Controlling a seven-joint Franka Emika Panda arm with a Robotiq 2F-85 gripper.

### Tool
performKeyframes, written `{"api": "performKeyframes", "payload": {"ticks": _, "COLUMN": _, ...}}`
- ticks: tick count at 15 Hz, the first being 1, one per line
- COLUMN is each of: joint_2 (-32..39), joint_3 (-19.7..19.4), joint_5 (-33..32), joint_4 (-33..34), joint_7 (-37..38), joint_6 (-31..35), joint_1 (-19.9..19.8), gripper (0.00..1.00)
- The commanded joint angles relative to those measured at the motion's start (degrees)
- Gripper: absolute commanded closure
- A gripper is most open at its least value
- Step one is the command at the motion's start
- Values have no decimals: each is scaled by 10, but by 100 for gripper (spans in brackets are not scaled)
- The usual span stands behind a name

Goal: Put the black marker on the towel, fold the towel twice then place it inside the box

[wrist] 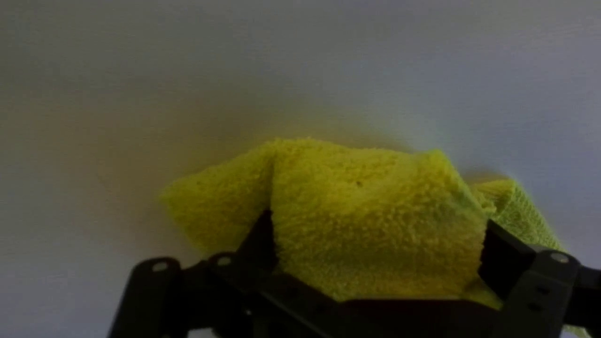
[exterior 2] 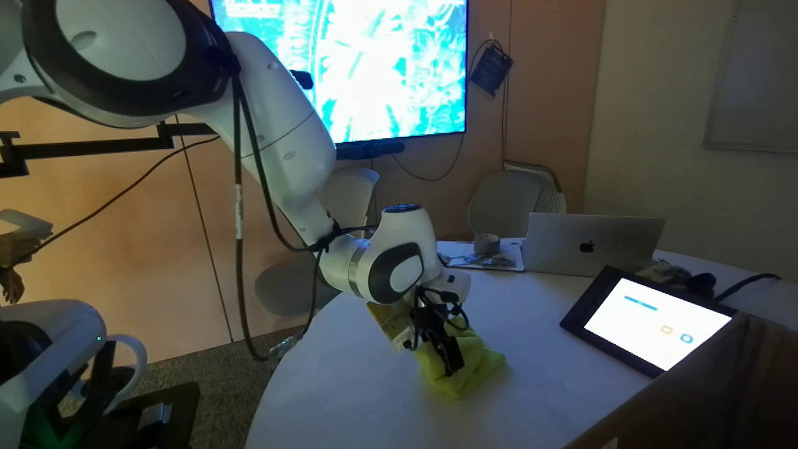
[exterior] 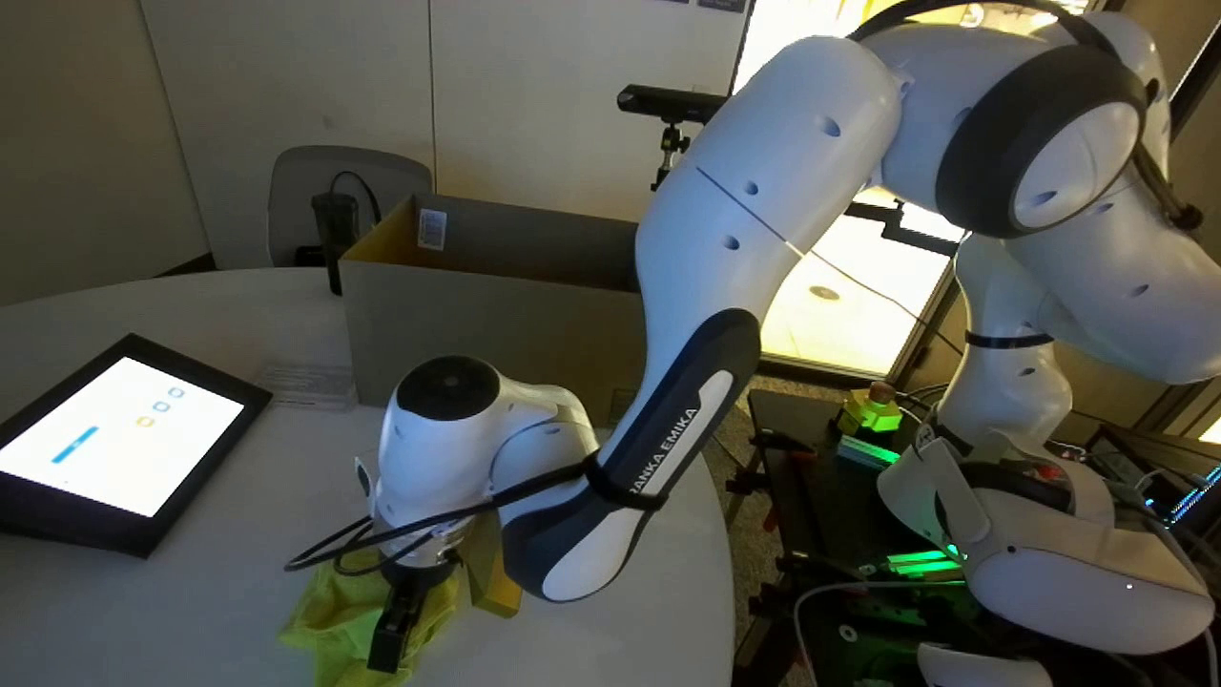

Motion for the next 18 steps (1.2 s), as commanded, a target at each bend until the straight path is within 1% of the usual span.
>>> {"api": "performKeyframes", "payload": {"ticks": 1, "joint_2": 21, "joint_3": -5, "joint_5": 9, "joint_4": 33, "joint_7": 6, "joint_6": -22, "joint_1": -2, "gripper": 32}}
{"api": "performKeyframes", "payload": {"ticks": 2, "joint_2": 15, "joint_3": -6, "joint_5": 8, "joint_4": 30, "joint_7": 7, "joint_6": -25, "joint_1": -2, "gripper": 41}}
{"api": "performKeyframes", "payload": {"ticks": 4, "joint_2": 3, "joint_3": -10, "joint_5": 6, "joint_4": 22, "joint_7": 12, "joint_6": -32, "joint_1": -1, "gripper": 55}}
{"api": "performKeyframes", "payload": {"ticks": 5, "joint_2": -4, "joint_3": -9, "joint_5": 6, "joint_4": 17, "joint_7": 10, "joint_6": -34, "joint_1": -2, "gripper": 64}}
{"api": "performKeyframes", "payload": {"ticks": 6, "joint_2": -12, "joint_3": -8, "joint_5": 6, "joint_4": 11, "joint_7": 10, "joint_6": -36, "joint_1": -4, "gripper": 70}}
{"api": "performKeyframes", "payload": {"ticks": 7, "joint_2": -21, "joint_3": -12, "joint_5": 3, "joint_4": 3, "joint_7": 11, "joint_6": -35, "joint_1": -1, "gripper": 79}}
{"api": "performKeyframes", "payload": {"ticks": 9, "joint_2": -36, "joint_3": -18, "joint_5": -1, "joint_4": -11, "joint_7": 14, "joint_6": -33, "joint_1": 2, "gripper": 89}}
{"api": "performKeyframes", "payload": {"ticks": 10, "joint_2": -45, "joint_3": -20, "joint_5": -2, "joint_4": -18, "joint_7": 15, "joint_6": -31, "joint_1": 3, "gripper": 85}}
{"api": "performKeyframes", "payload": {"ticks": 11, "joint_2": -54, "joint_3": -21, "joint_5": -3, "joint_4": -25, "joint_7": 15, "joint_6": -29, "joint_1": 3, "gripper": 85}}
{"api": "performKeyframes", "payload": {"ticks": 12, "joint_2": -66, "joint_3": -22, "joint_5": -3, "joint_4": -35, "joint_7": 14, "joint_6": -27, "joint_1": 2, "gripper": 88}}
{"api": "performKeyframes", "payload": {"ticks": 14, "joint_2": -93, "joint_3": -31, "joint_5": -8, "joint_4": -56, "joint_7": 20, "joint_6": -27, "joint_1": 6, "gripper": 86}}
{"api": "performKeyframes", "payload": {"ticks": 15, "joint_2": -108, "joint_3": -31, "joint_5": -8, "joint_4": -68, "joint_7": 19, "joint_6": -31, "joint_1": 5, "gripper": 87}}
{"api": "performKeyframes", "payload": {"ticks": 18, "joint_2": -183, "joint_3": -38, "joint_5": -14, "joint_4": -127, "joint_7": 21, "joint_6": -38, "joint_1": 4, "gripper": 86}}
